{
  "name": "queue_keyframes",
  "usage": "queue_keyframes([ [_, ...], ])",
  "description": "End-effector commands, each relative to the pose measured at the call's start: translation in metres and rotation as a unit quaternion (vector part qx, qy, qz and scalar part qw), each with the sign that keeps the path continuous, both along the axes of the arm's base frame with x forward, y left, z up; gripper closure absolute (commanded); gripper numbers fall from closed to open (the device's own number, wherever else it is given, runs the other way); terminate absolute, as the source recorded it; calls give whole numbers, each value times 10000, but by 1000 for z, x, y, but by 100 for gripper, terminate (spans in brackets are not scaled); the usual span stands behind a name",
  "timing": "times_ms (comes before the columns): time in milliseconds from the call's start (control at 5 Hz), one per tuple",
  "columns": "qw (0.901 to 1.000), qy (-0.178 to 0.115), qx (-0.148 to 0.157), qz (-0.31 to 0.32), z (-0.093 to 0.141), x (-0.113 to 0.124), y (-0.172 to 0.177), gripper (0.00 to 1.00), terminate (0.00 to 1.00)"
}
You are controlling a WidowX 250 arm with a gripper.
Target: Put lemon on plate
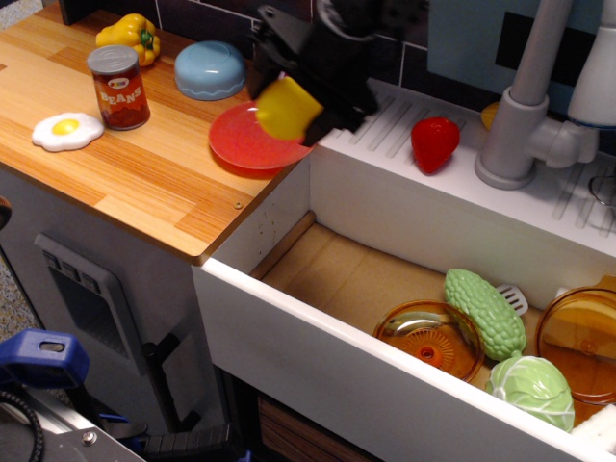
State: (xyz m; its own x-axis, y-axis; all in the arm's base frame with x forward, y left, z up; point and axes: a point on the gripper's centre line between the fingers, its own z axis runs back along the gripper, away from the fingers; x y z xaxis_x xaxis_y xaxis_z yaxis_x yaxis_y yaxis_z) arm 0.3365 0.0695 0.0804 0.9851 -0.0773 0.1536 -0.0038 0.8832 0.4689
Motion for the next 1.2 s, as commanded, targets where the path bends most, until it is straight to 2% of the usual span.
queue_keyframes([
  [0, 9980, -367, -40, -518, 9, 26, 34, 100, 0],
  [200, 9974, -467, -89, -543, 1, 32, 39, 100, 0],
  [400, 9969, -490, -156, -588, -2, 42, 40, 0, 0],
  [600, 9962, -530, -317, -622, -7, 47, 41, 0, 0],
  [1000, 9962, -530, -317, -622, -7, 47, 41, 0, 0],
])
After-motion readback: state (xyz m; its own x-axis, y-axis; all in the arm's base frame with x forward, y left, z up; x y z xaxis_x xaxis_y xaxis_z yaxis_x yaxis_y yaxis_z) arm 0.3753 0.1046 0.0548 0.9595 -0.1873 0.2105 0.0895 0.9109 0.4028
